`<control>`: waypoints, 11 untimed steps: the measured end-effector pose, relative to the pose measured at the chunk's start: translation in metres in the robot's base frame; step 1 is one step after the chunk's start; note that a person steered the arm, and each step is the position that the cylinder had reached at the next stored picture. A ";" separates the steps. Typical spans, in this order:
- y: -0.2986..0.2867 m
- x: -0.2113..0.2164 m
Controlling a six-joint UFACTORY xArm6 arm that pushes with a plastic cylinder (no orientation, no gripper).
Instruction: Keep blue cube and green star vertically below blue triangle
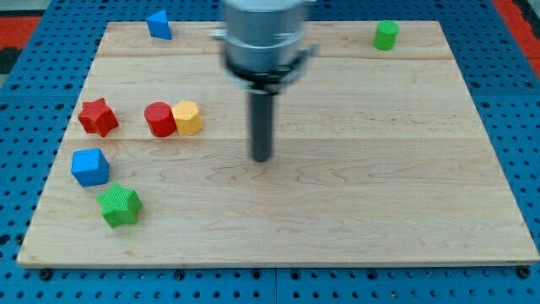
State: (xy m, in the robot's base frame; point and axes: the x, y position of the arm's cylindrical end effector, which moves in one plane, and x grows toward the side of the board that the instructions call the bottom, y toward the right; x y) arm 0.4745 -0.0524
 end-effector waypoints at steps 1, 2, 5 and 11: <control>-0.060 0.043; -0.136 0.069; -0.179 0.016; -0.126 -0.048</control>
State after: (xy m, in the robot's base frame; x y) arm 0.4263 -0.1780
